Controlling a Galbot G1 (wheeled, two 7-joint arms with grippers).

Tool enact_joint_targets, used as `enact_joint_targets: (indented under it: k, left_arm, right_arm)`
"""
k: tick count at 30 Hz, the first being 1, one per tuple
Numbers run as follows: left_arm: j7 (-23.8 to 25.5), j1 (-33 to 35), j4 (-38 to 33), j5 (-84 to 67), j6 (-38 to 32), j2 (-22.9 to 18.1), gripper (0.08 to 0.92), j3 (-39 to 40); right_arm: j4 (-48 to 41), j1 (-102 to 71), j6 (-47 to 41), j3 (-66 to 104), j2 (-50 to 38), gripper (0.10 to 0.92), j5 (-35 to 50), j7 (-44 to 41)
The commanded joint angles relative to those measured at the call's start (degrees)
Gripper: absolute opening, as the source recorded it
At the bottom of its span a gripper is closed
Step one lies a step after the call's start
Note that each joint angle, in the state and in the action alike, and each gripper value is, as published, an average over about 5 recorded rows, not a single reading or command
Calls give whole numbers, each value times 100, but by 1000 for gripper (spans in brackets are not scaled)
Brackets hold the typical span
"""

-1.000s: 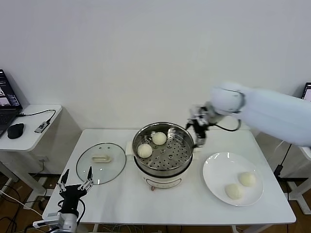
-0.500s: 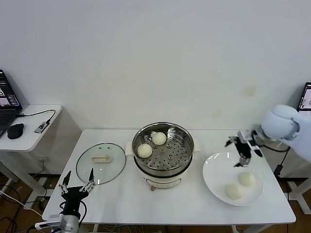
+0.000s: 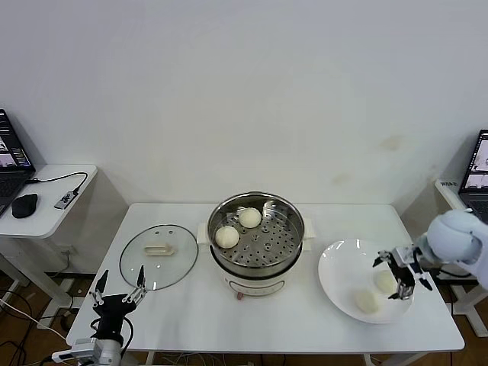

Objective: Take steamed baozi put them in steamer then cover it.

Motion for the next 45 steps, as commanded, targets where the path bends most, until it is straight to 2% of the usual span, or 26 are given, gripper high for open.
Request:
enact_joint_targets:
  k: [1, 25, 37, 45]
  left_arm:
    - [-7, 15, -37, 17, 9, -11, 823, -11]
    - [-5, -13, 13, 27, 7, -31, 823, 2]
    - [-9, -11, 2, 37, 7, -41, 823, 12]
    - [-8, -10, -25, 35, 2, -25, 823, 5]
  right_arm:
    - [-150, -1121, 73, 632, 200, 823, -200, 164]
    - [-692, -1459, -229, 1022, 679, 813, -307, 290]
    - [-757, -1409, -323, 1104, 730, 616, -326, 204]
    - [-512, -429, -340, 618, 531, 599, 87, 13]
